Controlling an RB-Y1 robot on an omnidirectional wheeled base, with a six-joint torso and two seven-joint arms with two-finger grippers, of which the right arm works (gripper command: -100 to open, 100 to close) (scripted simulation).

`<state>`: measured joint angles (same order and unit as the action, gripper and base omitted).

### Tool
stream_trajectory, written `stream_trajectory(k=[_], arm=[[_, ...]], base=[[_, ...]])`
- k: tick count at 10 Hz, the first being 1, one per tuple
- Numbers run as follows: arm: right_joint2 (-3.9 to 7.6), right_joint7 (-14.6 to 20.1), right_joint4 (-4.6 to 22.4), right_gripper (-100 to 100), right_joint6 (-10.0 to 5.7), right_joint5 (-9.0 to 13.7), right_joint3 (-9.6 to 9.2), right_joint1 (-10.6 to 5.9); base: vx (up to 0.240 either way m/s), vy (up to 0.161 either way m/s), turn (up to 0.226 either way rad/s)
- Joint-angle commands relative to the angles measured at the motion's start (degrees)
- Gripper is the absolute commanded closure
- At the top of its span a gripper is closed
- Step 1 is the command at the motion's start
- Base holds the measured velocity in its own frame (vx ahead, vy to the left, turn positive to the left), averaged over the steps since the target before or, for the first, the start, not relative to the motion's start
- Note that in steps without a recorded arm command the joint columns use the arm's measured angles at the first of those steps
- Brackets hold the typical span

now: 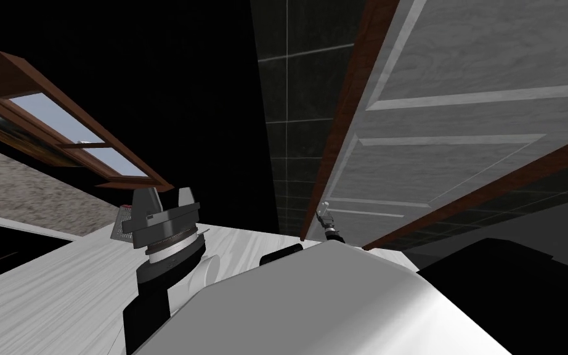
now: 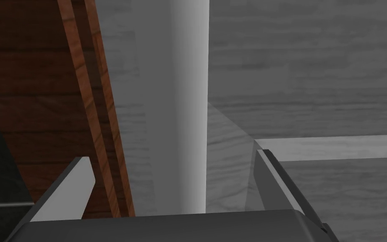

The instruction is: Pull the door open

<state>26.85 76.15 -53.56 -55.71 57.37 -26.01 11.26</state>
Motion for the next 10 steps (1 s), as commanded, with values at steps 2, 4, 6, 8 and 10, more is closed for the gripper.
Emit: stream_trajectory(k=[2,4,6,8,10], arm=[[-0.03,-0.14,-0.11,100,-0.06,-0.04,0.04,-0.27],[-0.03,-0.14,-0.11,100,-0.06,-0.04,0.04,-0.27],[-0.03,-0.14,-0.11,100,-0.06,-0.04,0.04,-0.27],[1.1,0.98,-0.57,100,-0.79,-0.64,-1.32,0.3],[2.16,2.06,-1.03,100,-1.43,-1.23,-2.65,0.79]], base=[[-0.025,0.002,-0.006],[-0.005,-0.011,0.014],[0.0,0.0,0.0],[-0.148,-0.033,0.092],[-0.21,-0.017,0.085]])
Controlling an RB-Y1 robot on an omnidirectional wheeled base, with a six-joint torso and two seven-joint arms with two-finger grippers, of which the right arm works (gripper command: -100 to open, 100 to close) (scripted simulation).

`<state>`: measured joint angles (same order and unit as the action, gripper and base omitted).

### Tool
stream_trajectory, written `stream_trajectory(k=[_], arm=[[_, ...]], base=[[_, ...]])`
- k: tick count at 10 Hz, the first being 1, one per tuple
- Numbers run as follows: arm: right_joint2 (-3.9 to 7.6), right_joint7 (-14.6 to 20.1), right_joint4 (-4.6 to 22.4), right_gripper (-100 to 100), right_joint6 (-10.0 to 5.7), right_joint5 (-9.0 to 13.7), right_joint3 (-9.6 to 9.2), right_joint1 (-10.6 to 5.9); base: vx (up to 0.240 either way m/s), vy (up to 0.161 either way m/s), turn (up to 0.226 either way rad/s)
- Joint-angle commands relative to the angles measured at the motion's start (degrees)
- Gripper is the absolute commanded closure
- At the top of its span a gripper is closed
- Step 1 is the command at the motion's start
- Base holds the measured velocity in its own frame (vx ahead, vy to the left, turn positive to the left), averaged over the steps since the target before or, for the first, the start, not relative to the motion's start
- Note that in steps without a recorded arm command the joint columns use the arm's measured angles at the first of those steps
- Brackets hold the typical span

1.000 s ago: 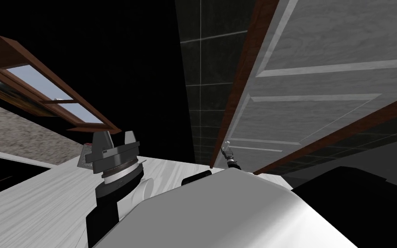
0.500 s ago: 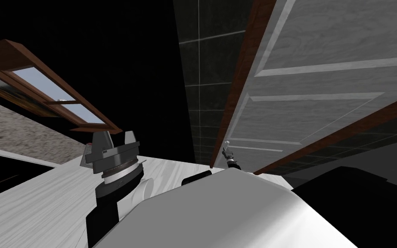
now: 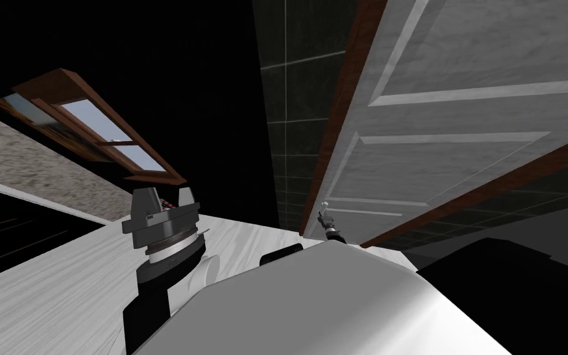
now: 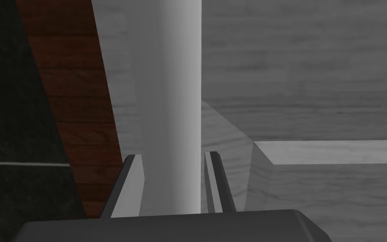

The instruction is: Pull the door open

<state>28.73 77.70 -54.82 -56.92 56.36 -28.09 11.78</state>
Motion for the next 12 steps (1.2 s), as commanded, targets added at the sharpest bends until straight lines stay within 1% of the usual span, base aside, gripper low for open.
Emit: stream_trajectory(k=[1,3,5,6,7,8,11,12], arm=[[0.84,1.08,-0.01,100,-0.57,-0.54,-1.28,0.53],[2.16,2.42,-0.58,100,-1.38,-1.28,-2.94,1.14],[3.07,3.34,-0.98,100,-1.93,-1.79,-4.09,1.56],[2.76,2.96,-0.81,100,-1.57,-1.6,-3.69,1.32],[3.54,4.06,-0.7,100,-2.55,-2.21,-4.98,1.87],[3.75,4.32,-0.69,100,-2.82,-2.35,-5.26,1.98],[5.69,6.69,-0.51,100,-5.29,-3.61,-7.8,3.0],[6.12,7.21,-0.47,100,-5.84,-3.89,-8.37,3.23]], base=[[-0.212,-0.019,0.101],[-0.215,-0.01,0.086],[-0.207,0.0,0.074],[-0.095,-0.003,0.016],[-0.148,-0.028,0.134],[-0.218,-0.018,0.118],[-0.246,-0.043,0.131],[-0.249,-0.018,0.124]])
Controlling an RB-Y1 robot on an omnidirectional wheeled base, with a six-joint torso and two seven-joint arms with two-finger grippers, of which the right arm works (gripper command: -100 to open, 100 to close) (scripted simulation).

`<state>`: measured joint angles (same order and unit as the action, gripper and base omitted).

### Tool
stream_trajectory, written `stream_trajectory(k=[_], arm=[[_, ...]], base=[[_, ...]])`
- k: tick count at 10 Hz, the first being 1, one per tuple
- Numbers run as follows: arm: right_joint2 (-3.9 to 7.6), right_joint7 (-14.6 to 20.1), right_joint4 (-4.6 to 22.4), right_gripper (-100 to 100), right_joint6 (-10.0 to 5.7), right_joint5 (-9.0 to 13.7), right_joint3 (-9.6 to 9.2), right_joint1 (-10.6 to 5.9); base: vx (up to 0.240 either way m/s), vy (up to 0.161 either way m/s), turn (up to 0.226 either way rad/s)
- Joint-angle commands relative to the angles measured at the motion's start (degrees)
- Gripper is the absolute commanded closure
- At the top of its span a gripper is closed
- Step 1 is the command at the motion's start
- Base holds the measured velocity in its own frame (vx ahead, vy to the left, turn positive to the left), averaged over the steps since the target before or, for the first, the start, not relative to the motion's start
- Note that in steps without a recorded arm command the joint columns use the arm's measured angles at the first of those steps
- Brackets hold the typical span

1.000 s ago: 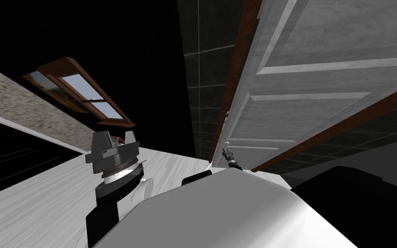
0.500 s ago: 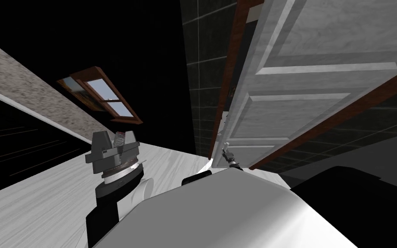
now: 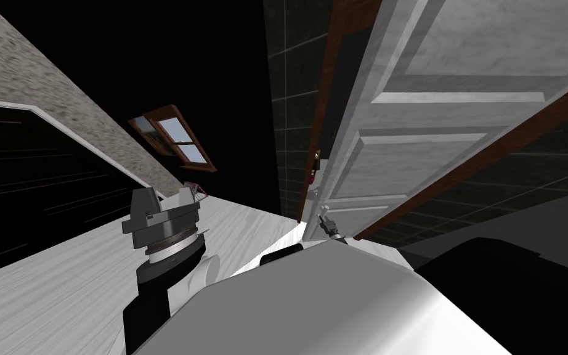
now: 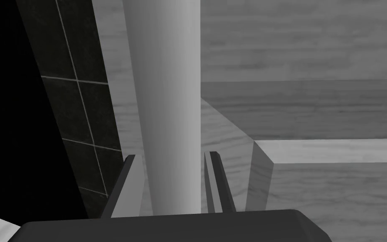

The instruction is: Pull the door open

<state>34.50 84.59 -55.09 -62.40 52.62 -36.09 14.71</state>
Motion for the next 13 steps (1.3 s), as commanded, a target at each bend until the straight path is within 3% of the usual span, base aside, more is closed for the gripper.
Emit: stream_trajectory(k=[1,2,8,11,12,13], arm=[[0.85,0.93,-0.16,100,-0.98,-0.46,-1.02,0.55],[0.61,0.44,-0.31,100,-0.35,-0.21,-0.56,0.41],[2.65,3.88,1.63,100,-3.97,-1.87,-4.02,0.74],[3.42,5.13,2.34,100,-5.33,-2.46,-5.22,0.8],[3.27,4.72,2.06,100,-4.78,-2.35,-4.97,0.74],[3.57,5.59,2.91,100,-5.63,-2.69,-5.74,0.67]], base=[[-0.232,-0.008,0.087],[-0.101,-0.004,0.012],[-0.212,-0.055,0.143],[-0.206,-0.02,0.104],[-0.097,-0.005,0.017],[-0.188,-0.041,0.2]])
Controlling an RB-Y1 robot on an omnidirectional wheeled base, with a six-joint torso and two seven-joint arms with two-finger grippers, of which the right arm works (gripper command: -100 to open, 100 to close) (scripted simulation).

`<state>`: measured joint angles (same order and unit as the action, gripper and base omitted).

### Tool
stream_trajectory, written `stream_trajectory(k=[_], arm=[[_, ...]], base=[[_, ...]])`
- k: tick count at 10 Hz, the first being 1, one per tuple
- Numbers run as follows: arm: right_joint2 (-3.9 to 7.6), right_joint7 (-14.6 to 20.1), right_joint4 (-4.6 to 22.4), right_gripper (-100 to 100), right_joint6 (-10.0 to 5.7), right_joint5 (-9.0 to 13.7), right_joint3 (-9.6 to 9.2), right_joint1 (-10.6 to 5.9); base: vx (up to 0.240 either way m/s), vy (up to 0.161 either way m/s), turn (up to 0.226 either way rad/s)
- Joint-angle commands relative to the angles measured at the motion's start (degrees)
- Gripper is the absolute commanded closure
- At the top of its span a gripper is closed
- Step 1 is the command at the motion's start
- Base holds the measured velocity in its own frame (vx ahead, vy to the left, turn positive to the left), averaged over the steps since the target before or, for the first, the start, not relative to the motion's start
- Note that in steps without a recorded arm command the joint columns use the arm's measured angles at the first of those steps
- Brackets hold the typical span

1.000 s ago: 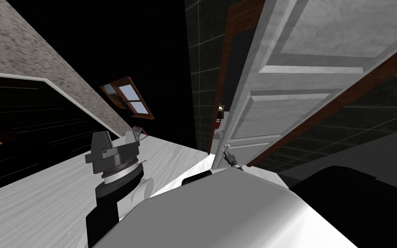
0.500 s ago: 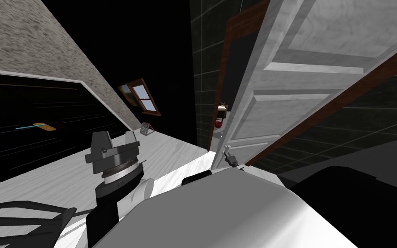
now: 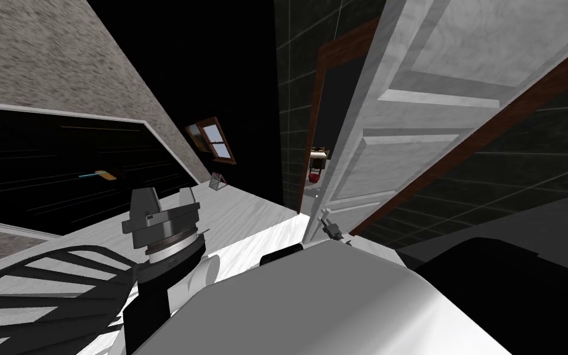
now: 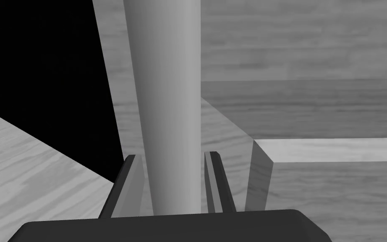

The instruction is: Pull the door open

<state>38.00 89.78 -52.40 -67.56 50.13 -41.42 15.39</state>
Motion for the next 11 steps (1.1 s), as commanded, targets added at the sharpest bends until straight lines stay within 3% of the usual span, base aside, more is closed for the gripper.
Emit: stream_trajectory(k=[1,5,7,8,11], arm=[[0.22,0.76,0.56,100,-0.86,-0.35,-0.72,-0.07],[1.05,2.75,2.41,100,-3.04,-1.12,-2.41,-0.44],[1.33,3.42,3.03,100,-3.76,-1.38,-2.98,-0.56],[1.21,3.13,2.85,100,-3.25,-1.31,-2.84,-0.52],[1.48,4.36,4.32,100,-4.6,-1.73,-3.98,-0.89]], base=[[-0.28,-0.057,0.181],[-0.256,-0.058,0.158],[-0.199,-0.054,0.108],[-0.096,-0.034,0.032],[-0.184,-0.045,0.147]])
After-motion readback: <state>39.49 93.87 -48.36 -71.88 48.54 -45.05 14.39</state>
